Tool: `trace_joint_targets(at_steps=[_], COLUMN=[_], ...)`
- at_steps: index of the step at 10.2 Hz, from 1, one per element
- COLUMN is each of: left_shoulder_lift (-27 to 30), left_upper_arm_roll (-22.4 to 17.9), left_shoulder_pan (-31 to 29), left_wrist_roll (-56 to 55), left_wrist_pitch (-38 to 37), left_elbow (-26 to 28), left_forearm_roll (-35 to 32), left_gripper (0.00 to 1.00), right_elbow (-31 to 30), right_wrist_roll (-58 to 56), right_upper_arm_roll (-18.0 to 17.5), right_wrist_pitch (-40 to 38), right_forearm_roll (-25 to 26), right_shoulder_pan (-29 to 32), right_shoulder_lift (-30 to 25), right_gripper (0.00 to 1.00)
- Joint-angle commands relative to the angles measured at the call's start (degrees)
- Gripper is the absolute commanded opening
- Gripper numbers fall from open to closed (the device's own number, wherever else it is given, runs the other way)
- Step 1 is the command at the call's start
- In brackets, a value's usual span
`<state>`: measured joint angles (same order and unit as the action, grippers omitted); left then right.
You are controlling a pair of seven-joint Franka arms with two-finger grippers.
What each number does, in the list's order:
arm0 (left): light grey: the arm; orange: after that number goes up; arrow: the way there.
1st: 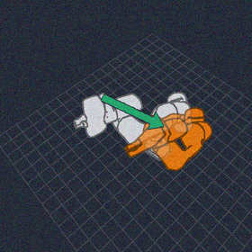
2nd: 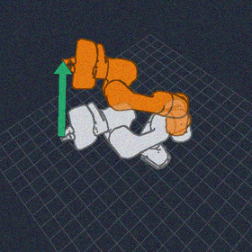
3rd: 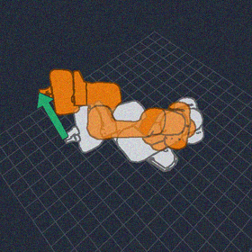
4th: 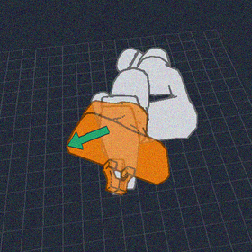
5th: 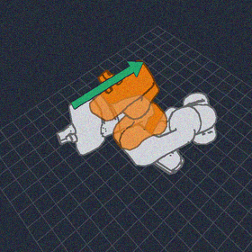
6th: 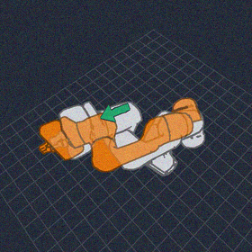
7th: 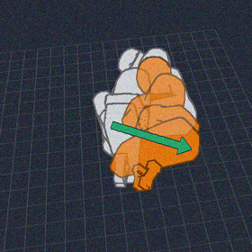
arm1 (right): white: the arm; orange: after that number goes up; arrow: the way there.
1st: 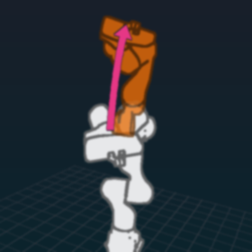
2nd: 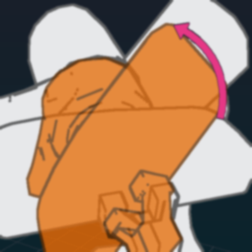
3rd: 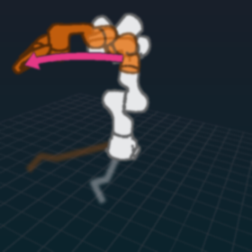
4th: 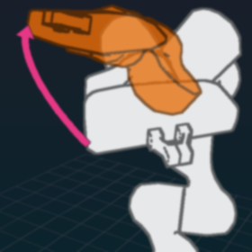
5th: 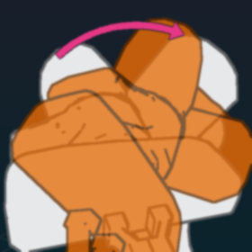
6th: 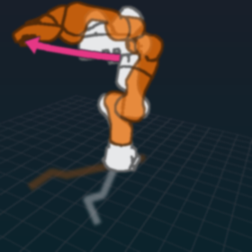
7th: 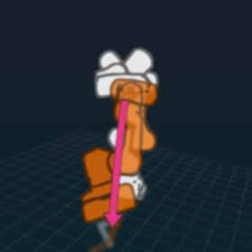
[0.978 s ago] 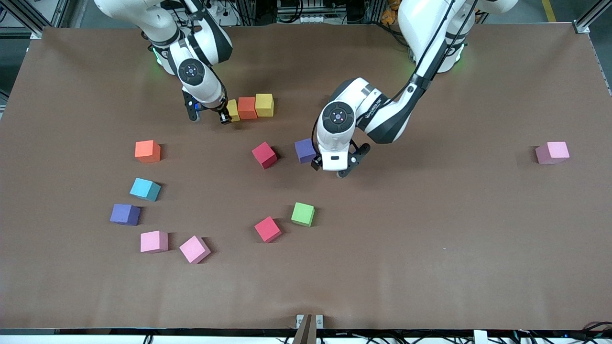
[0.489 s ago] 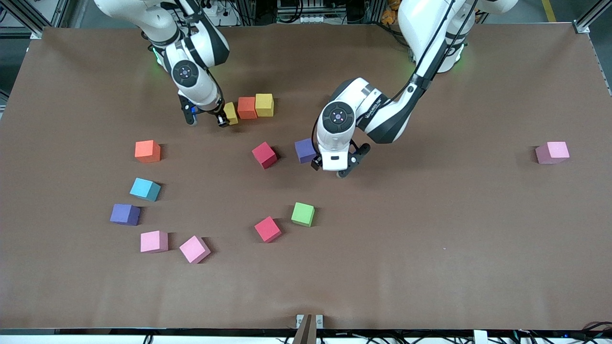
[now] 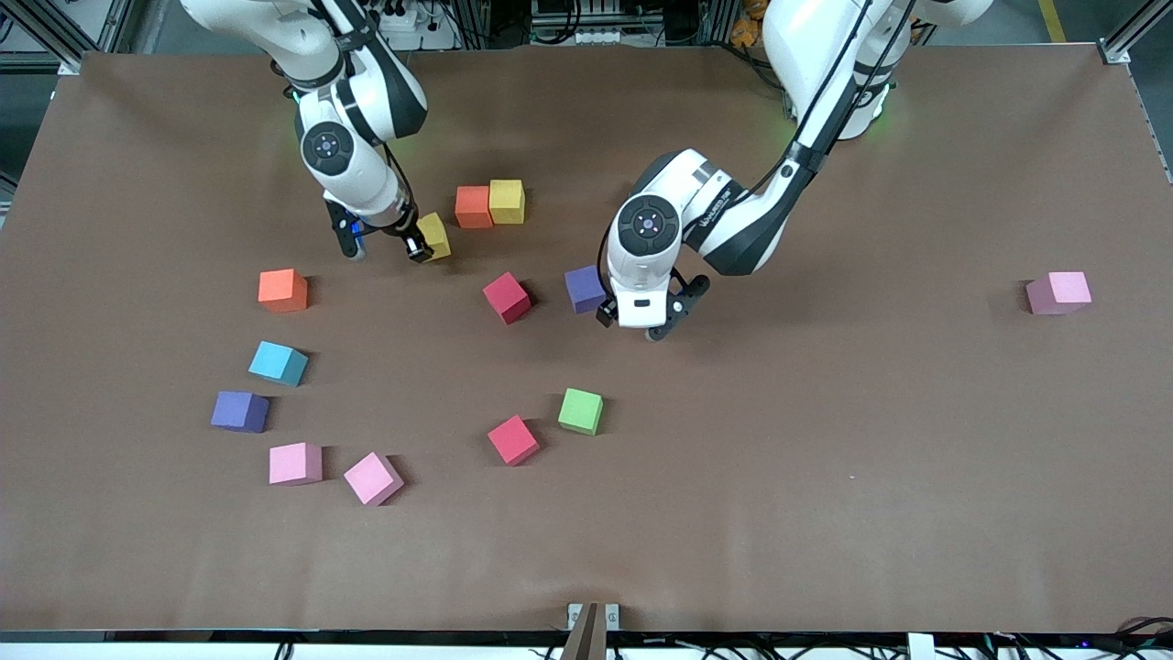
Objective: Form number 2 with 11 blocks
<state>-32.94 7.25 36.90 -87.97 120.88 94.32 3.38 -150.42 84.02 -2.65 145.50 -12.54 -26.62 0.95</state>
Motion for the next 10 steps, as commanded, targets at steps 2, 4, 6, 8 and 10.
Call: trace_joint_targets(at_steps=[2, 4, 6, 8, 10], left_shoulder_lift=[0.15, 0.15, 0.07, -0.02, -0.11], left_upper_arm_roll=[0.22, 0.22, 0.22, 0.22, 0.22], left_shoulder_pan=[-0.24, -0.24, -0.24, -0.24, -0.24], left_wrist_roll=[0.69, 0.69, 0.69, 0.69, 0.69], left_wrist_pitch=[-0.83, -0.83, -0.83, -0.83, -0.83], left_elbow=[-0.45, -0.45, -0.45, -0.45, -0.45], left_forearm_roll=[-1.45, -1.62, -2.06, -2.06, -2.06], left_gripper=[1.0, 1.0, 1.0, 1.0, 1.0], right_elbow=[10.99, 14.96, 17.86, 21.9, 24.64], right_wrist_roll=[-1.67, -1.93, -1.15, 6.28, 17.01], right_upper_arm_roll=[-1.64, -3.75, -5.25, -6.66, -6.66], right_wrist_pitch=[-13.53, -15.86, -15.95, -15.69, -15.34], right_forearm_roll=[-0.11, -0.29, -0.73, -0.91, -2.04], right_shoulder_pan=[-1.5, -4.3, -7.03, -10.28, -12.49], right_shoulder_lift=[-1.39, -1.04, -0.6, 2.81, 6.07], right_gripper=[0.0, 0.0, 0.0, 0.0, 0.0])
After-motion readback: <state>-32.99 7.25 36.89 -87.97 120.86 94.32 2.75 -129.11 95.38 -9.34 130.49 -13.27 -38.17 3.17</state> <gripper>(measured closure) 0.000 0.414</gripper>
